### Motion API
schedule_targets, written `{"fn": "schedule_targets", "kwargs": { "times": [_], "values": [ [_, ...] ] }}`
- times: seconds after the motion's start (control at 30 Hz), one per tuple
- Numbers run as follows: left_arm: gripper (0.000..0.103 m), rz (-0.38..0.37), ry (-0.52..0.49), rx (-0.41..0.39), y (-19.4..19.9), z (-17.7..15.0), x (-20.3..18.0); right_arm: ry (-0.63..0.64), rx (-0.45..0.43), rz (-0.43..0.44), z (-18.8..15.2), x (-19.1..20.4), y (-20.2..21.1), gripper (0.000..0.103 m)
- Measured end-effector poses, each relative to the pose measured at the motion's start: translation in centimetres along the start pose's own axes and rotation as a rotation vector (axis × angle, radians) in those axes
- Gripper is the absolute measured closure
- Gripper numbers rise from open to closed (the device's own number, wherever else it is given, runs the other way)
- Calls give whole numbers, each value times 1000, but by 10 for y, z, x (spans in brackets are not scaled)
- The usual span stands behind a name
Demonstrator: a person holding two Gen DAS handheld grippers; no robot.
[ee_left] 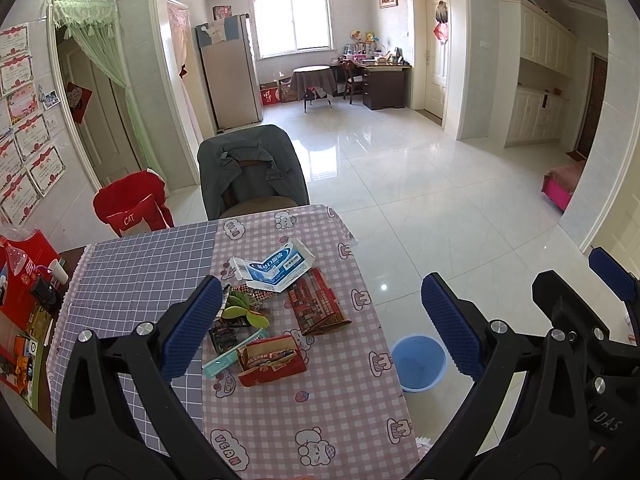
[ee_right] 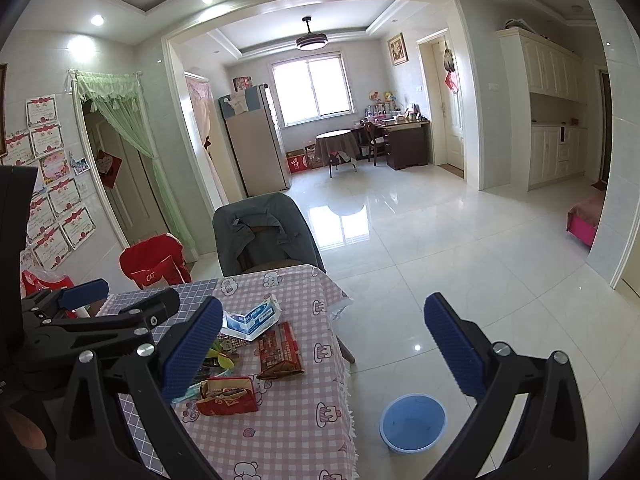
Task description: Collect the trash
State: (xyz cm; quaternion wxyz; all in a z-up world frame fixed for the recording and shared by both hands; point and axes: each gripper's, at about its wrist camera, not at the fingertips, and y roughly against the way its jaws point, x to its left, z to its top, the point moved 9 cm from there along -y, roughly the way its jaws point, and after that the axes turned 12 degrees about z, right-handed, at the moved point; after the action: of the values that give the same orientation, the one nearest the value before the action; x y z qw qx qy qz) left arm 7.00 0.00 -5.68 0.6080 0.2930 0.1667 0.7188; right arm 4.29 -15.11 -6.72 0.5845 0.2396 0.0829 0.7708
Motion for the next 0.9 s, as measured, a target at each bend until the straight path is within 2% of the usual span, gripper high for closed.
{"fn": "schedule_targets", "kwargs": {
  "times": [0.9],
  "values": [
    [5, -1, 1, 8, -16, -6, 3, -7, 13, 6, -5, 4, -16, 4]
  ]
}}
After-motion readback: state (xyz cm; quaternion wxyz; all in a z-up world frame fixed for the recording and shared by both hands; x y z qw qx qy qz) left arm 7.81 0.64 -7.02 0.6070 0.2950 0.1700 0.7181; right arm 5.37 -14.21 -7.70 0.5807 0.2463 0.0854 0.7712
